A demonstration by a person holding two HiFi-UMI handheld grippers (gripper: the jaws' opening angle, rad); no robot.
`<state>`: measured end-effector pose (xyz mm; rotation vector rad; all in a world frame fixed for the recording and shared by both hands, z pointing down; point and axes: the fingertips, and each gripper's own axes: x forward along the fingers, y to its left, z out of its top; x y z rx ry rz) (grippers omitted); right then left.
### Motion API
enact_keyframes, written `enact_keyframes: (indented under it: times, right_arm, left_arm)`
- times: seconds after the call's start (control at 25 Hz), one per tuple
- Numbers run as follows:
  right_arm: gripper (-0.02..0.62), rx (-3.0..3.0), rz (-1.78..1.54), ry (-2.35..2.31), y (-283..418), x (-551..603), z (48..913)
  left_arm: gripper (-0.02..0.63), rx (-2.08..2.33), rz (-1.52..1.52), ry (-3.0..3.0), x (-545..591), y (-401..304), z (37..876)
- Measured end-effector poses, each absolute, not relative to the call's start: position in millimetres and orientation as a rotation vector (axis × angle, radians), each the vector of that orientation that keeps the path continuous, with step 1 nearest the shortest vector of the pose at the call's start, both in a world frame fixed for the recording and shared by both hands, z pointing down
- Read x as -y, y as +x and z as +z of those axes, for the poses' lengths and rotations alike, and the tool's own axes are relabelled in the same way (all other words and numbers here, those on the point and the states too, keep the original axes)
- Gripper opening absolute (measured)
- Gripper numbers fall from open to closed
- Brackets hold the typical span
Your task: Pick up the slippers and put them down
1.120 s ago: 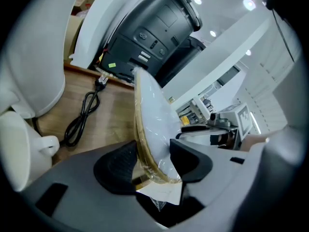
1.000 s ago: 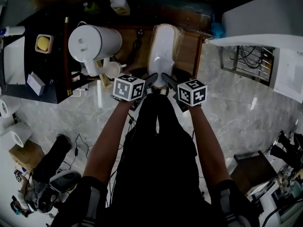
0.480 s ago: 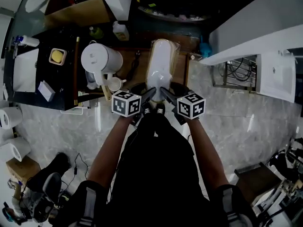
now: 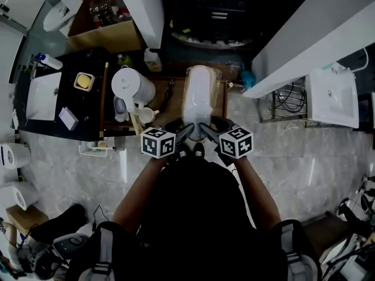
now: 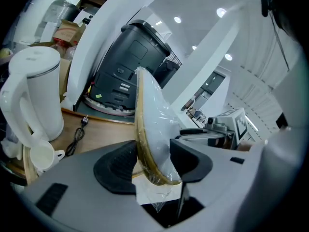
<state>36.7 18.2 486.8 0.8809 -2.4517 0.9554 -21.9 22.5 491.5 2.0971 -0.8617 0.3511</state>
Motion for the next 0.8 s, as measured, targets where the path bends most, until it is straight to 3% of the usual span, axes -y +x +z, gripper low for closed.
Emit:
enact_keyframes:
  times: [0.8]
  right_arm:
    - [0.204,2.593,0.838,0.860,27.0,-40.9,435.0]
  left_arm:
    - [0.219,0.898,0.274,2.189,-46.8,-32.4,440.1]
